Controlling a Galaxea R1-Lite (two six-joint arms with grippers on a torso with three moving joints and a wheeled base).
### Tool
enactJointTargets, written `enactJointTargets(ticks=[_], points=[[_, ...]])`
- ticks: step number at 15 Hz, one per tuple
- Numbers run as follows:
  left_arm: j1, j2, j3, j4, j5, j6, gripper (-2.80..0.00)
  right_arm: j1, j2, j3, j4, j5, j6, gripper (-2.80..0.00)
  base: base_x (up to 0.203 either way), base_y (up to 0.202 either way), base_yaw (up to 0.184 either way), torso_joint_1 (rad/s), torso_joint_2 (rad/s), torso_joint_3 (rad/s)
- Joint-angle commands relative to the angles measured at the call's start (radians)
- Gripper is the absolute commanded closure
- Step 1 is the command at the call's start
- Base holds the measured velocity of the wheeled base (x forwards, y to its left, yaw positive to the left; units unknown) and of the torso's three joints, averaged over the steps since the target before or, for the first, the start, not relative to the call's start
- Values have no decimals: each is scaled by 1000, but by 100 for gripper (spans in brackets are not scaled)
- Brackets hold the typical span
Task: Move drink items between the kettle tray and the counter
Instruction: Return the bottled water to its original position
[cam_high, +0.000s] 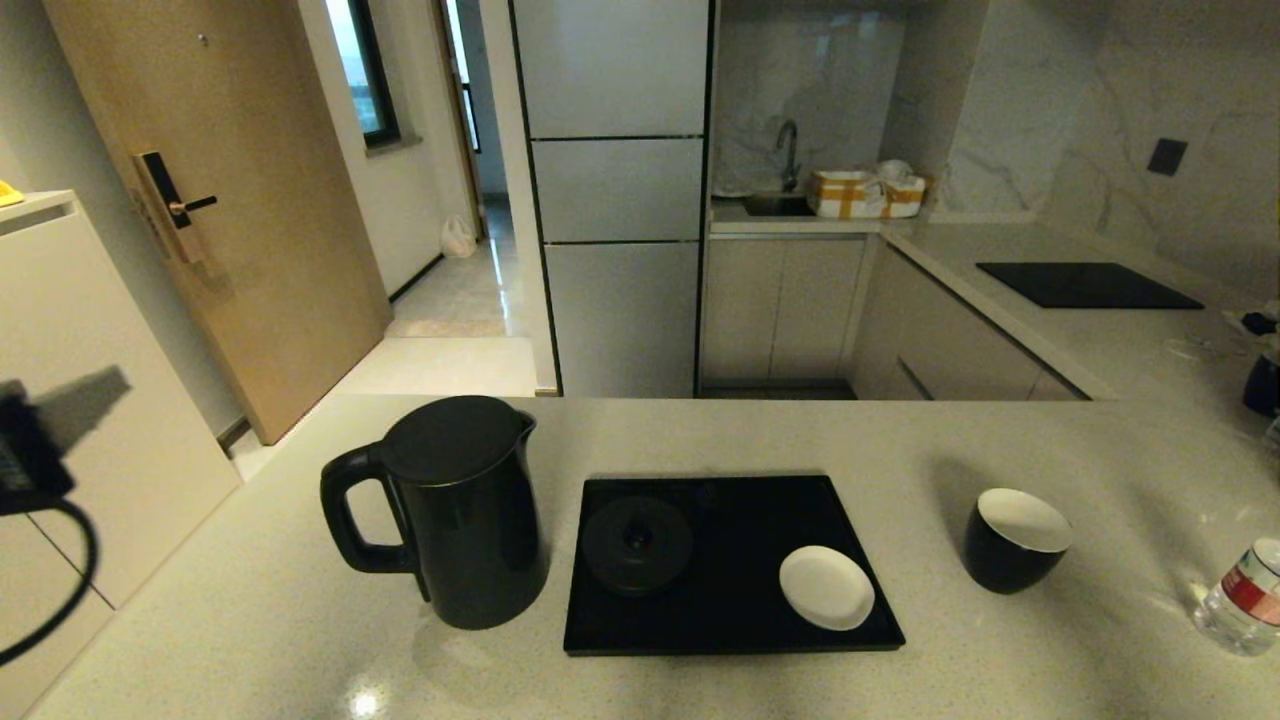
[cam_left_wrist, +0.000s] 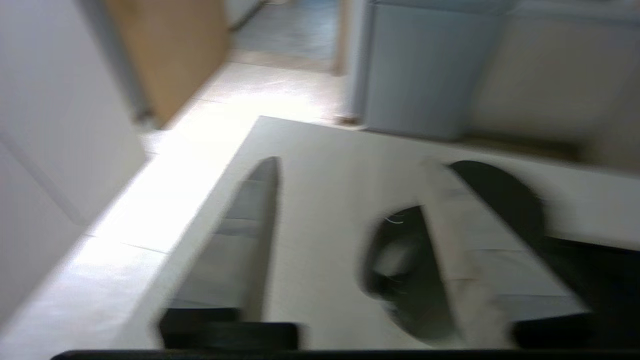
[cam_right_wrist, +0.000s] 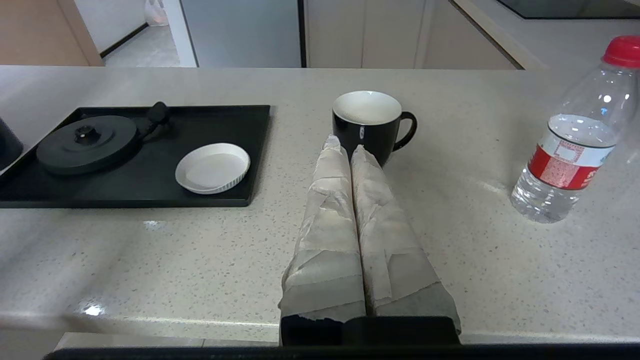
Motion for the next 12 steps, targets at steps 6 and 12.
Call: enactJointTargets(ticks=[6,12], points=[[46,-668,-228,1055,-128,-31,0,0,0,0,0,0,0,0,0,0,0,0,0,0],[56,-830,92,886,-163,80,0,0,0,0,-1,0,0,0,0,0,0,0,0,0]])
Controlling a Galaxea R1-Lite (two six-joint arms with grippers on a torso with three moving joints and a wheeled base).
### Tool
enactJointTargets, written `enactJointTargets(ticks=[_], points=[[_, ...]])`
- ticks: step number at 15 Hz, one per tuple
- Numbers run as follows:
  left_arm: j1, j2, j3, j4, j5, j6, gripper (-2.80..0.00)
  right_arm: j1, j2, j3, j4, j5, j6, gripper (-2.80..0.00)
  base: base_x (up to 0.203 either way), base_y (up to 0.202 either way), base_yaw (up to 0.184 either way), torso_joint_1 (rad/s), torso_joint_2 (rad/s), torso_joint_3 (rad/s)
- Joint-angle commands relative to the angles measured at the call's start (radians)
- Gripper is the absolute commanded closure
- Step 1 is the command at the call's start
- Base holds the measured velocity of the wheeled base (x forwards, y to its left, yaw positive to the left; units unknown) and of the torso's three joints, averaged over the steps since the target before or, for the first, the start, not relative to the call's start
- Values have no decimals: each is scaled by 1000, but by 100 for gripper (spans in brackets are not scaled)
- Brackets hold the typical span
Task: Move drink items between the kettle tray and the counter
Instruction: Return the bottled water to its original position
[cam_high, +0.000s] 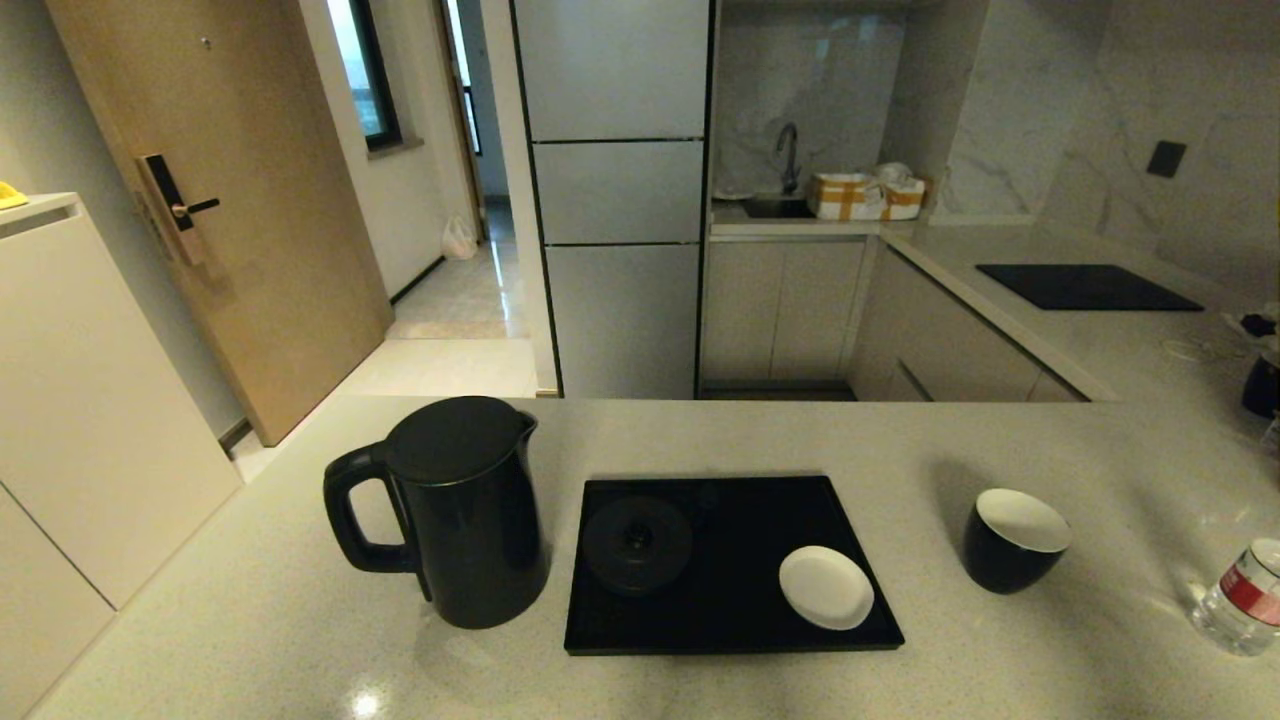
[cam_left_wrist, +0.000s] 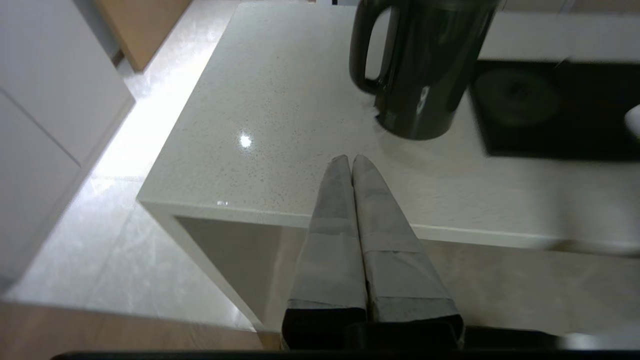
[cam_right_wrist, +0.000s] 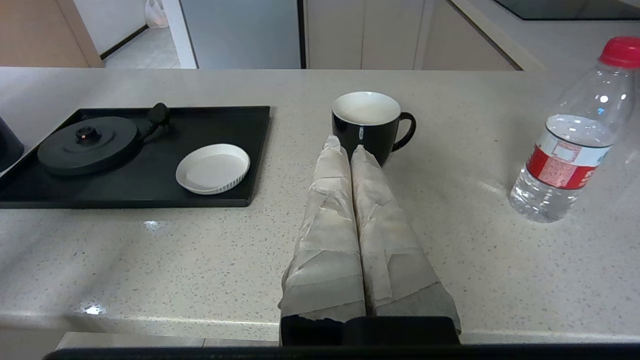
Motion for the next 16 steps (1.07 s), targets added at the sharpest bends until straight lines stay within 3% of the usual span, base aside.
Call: enactJointTargets(ticks=[1,4,5,6,8,16], points=[[1,-126,246,-171,-6,40,0,0,0,0,1,0,1,0,0,0,0,0,0,0],[1,-159,638,-641,-47,114,0,0,0,0,1,0,1,0,0,0,0,0,0,0],[1,-169,706,-766,-65,127,0,0,0,0,0,0,1,0,0,0,0,0,0,0],[1,-173,733,-819,-69,106,0,0,0,0,1,0,1,0,0,0,0,0,0,0],[1,-179,731,-783,-69,26,0,0,0,0,1,0,1,0,0,0,0,0,0,0],[1,-179,731,-785,-67,24,0,0,0,0,0,0,1,0,0,0,0,0,0,0]])
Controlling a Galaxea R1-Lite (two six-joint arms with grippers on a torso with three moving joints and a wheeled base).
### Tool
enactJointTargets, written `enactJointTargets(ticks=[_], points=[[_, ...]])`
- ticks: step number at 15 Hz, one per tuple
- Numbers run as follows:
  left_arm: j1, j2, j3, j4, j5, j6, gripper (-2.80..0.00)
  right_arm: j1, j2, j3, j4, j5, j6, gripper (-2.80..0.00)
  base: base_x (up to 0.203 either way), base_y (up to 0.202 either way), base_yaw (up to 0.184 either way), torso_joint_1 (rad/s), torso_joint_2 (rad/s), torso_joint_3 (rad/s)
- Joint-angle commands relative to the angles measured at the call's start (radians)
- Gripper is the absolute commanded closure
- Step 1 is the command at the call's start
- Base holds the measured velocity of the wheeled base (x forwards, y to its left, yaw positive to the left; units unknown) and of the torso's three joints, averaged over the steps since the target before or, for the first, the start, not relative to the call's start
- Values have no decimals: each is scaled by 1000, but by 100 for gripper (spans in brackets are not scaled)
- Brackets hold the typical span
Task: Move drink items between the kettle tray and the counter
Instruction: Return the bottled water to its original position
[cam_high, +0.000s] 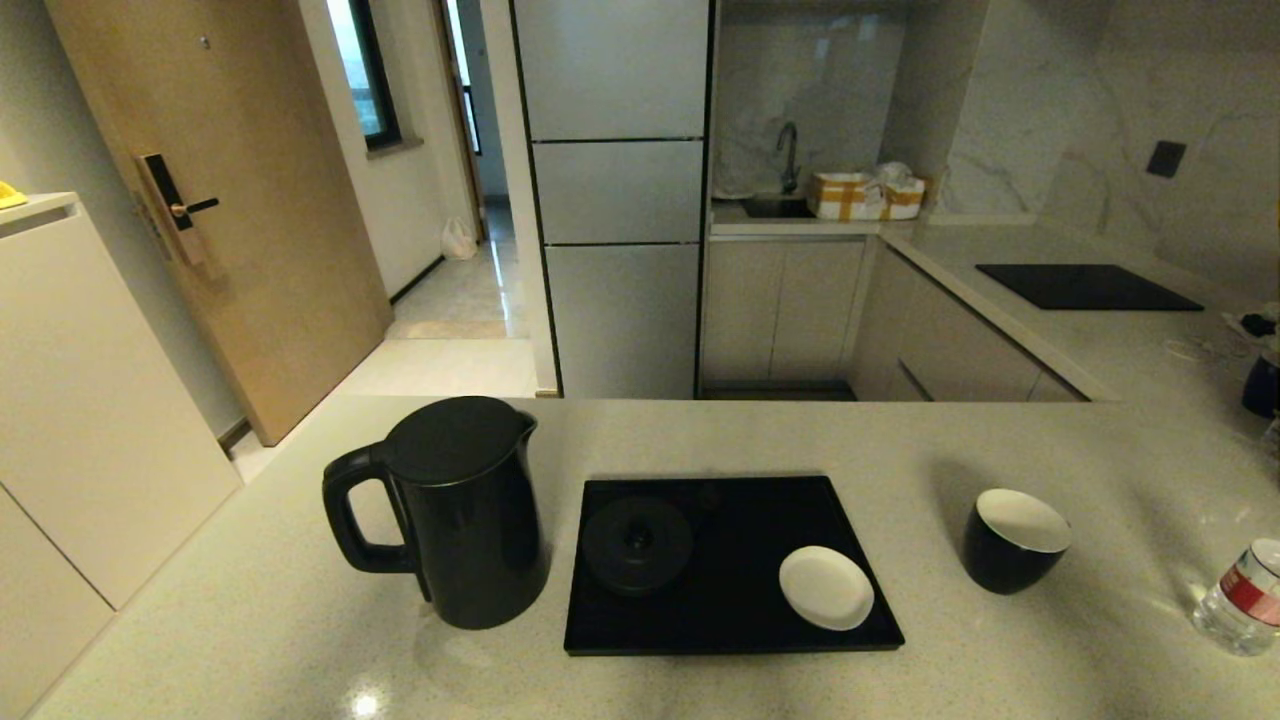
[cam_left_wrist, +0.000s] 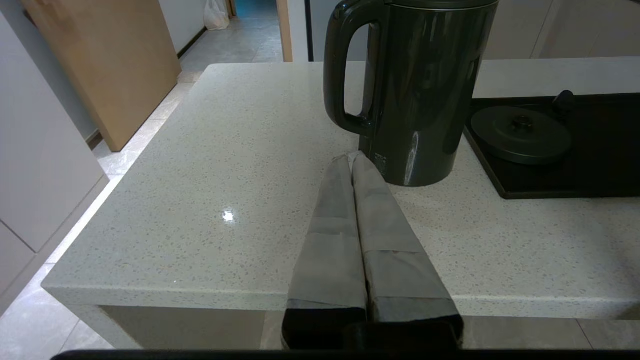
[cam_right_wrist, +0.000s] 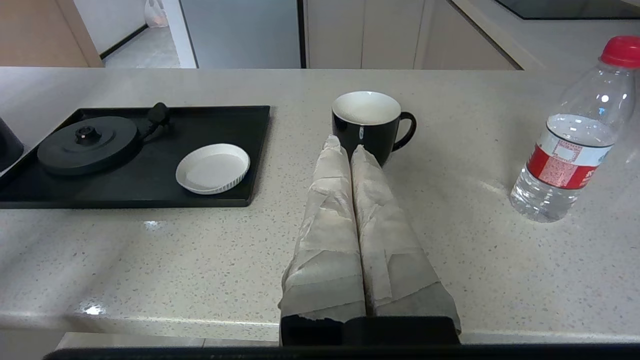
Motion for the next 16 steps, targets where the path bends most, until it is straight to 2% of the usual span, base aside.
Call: enactJointTargets(ticks=[1,8,10,12,13,15,16], points=[[0,-1,2,0,0,0,0,0,0,0,-2,0,-2,0,0,0,0,0,0,0],[0,-1,0,0,0,0,0,0,0,-9,30,-12,2,0,0,0,0,0,0,0],[0,-1,0,0,0,0,0,0,16,-48,58,-21,6,0,0,0,0,0,0,0],[0,-1,2,0,0,0,0,1,131,-224,85,-36,71,0,0,0,0,0,0,0],[0,-1,0,0,0,0,0,1,226,-374,101,-44,118,0,0,0,0,0,0,0],[0,0,0,-1,0,0,0,-14,473,-591,221,-130,182,0,0,0,0,0,0,0],[0,0,0,0,0,0,0,-21,592,-636,274,-168,205,0,0,0,0,0,0,0]])
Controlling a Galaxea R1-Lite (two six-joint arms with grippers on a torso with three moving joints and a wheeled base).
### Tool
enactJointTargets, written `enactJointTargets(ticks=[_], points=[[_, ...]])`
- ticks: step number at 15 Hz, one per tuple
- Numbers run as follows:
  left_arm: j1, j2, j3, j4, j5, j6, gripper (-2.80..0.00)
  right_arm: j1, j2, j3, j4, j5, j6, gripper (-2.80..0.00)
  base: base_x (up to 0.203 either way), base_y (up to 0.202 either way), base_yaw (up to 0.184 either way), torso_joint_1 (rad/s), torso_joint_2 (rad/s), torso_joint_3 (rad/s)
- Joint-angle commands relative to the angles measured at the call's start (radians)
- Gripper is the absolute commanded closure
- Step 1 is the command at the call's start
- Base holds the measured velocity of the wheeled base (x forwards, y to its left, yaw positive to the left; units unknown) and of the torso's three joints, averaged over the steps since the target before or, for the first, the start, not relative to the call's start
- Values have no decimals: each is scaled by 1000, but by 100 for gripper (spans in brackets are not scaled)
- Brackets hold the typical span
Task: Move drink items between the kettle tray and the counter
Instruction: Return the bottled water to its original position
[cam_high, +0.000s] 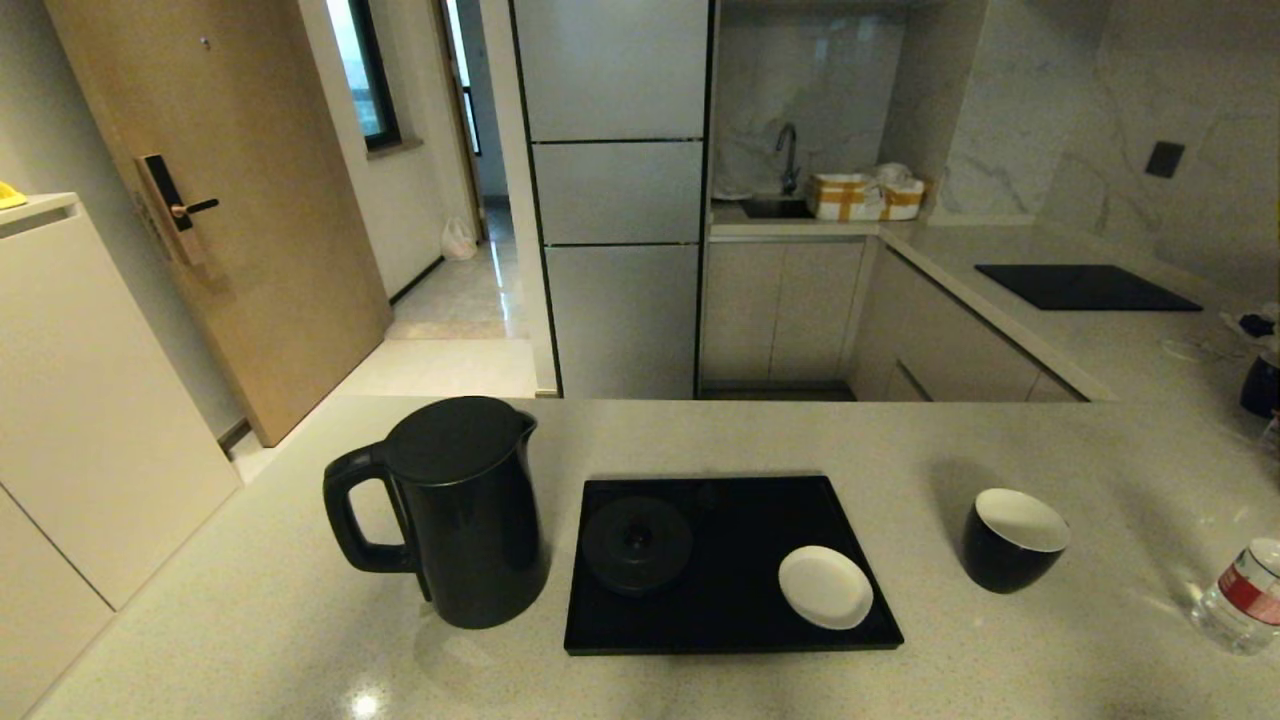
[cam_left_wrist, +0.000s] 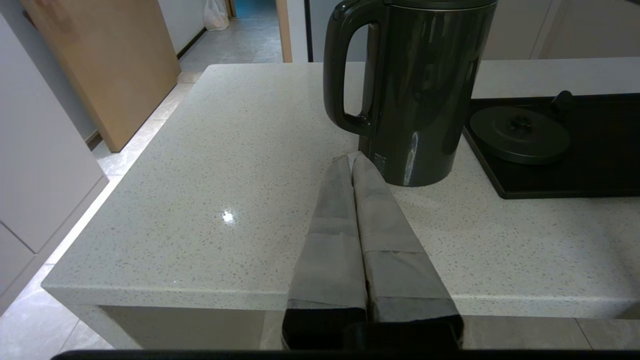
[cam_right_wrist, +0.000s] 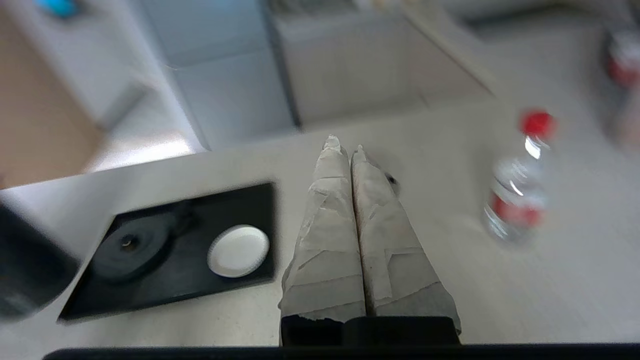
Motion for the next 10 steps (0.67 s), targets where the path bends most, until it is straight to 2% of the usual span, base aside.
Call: enactJointTargets(ticks=[1,3,4,7,10], points=[[0,0,0,0,0,0,0,-19,394,-126,98,-79,41,0,0,0,0,0,0,0],[0,0,0,0,0,0,0,-74,664,-137,89,-159,69,0,0,0,0,0,0,0],[0,1,0,0,0,0,0,-113,803,-135,37,-193,79,0,0,0,0,0,0,0],[0,0,0,0,0,0,0,-226,1121,-92,-253,-273,95,0,0,0,0,0,0,0],[0,0,0,-1,0,0,0,-301,1282,-28,-507,-334,108,0,0,0,0,0,0,0]])
